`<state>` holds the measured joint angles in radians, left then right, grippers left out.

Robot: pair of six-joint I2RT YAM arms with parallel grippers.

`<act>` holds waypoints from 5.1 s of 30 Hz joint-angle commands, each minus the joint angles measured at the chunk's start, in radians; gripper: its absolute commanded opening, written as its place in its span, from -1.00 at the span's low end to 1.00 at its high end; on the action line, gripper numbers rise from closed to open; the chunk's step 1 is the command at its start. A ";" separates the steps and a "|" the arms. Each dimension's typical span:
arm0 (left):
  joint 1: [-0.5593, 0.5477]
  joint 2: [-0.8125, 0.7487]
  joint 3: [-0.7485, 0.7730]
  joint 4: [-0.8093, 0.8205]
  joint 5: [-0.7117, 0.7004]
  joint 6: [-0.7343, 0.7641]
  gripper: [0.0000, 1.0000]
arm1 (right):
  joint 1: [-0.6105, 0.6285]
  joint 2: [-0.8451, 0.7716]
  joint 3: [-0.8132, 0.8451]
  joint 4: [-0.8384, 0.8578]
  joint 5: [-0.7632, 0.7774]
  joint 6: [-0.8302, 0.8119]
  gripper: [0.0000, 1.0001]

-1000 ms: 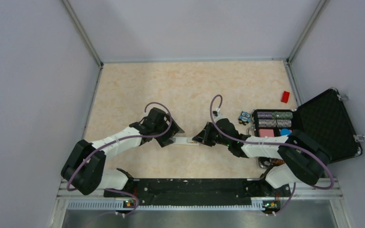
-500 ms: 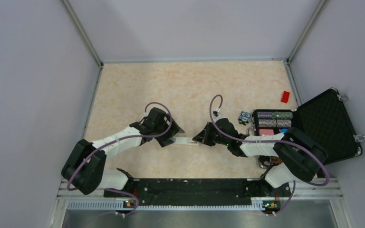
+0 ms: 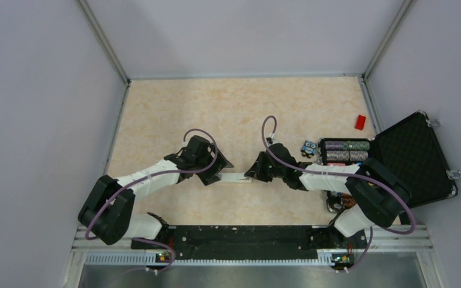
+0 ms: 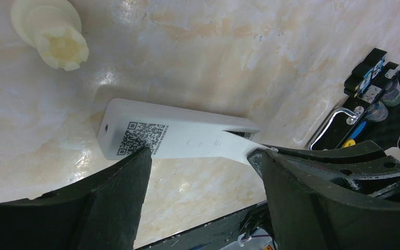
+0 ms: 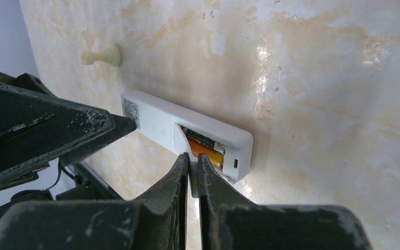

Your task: Load the batteries into the remote control

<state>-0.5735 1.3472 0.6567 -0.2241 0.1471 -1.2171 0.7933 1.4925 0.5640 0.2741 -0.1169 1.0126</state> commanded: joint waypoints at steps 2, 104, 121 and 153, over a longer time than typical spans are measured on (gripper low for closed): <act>0.004 0.024 0.010 0.003 -0.016 0.002 0.64 | 0.003 0.076 0.089 -0.212 0.041 -0.075 -0.83; 0.004 0.052 0.014 0.002 -0.014 0.034 0.64 | -0.088 0.268 0.427 -0.687 -0.202 -0.354 -0.77; 0.004 0.053 -0.004 -0.004 -0.049 0.065 0.64 | -0.101 0.316 0.433 -0.655 -0.343 -0.287 -0.91; -0.008 0.062 -0.100 0.056 -0.096 0.077 0.64 | -0.073 0.296 0.377 -0.588 -0.274 -0.122 -1.00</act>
<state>-0.5789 1.3643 0.6182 -0.0635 0.1173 -1.1633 0.6582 1.7550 0.9749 -0.3866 -0.4282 0.8249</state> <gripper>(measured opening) 0.818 0.170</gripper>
